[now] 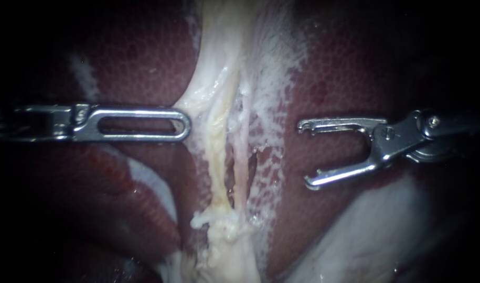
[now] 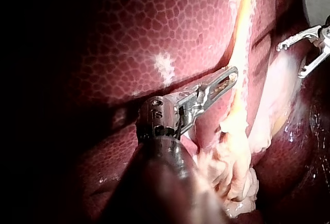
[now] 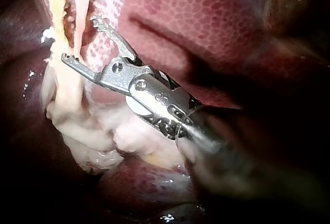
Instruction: Going back first clip left tube
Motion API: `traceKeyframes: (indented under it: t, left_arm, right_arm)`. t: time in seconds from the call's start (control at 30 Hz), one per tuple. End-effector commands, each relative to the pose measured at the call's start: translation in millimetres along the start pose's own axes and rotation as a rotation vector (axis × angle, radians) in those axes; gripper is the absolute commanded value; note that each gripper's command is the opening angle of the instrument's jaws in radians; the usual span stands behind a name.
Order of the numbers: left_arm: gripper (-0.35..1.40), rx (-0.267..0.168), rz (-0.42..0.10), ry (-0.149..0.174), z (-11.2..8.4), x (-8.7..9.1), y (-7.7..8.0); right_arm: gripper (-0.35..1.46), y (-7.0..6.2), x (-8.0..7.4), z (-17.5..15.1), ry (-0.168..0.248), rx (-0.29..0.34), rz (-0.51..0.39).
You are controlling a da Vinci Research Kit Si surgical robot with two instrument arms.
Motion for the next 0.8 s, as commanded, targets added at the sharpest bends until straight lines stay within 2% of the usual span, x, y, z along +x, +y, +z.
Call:
traceKeyframes:
  t: [0.03, 0.37, 0.8]
  left_arm:
    - [-0.35, -0.002, 0.002, 0.0, 0.2, 0.2, 0.2]
    - [-0.35, -0.001, -0.002, -0.001, 2.4, 2.1, 1.9]
    - [-0.35, 0.001, 0.0, 0.0, 2.8, 2.3, 2.4]
  right_arm:
    - [0.6, 0.0, 0.0, 0.0, 0.0, 0.0, 0.0]
    - [0.6, 0.0, 0.0, -0.1, 0.0, 0.0, 0.0]
    - [0.6, 0.0, -0.1, -0.1, -0.001, 0.0, -0.001]
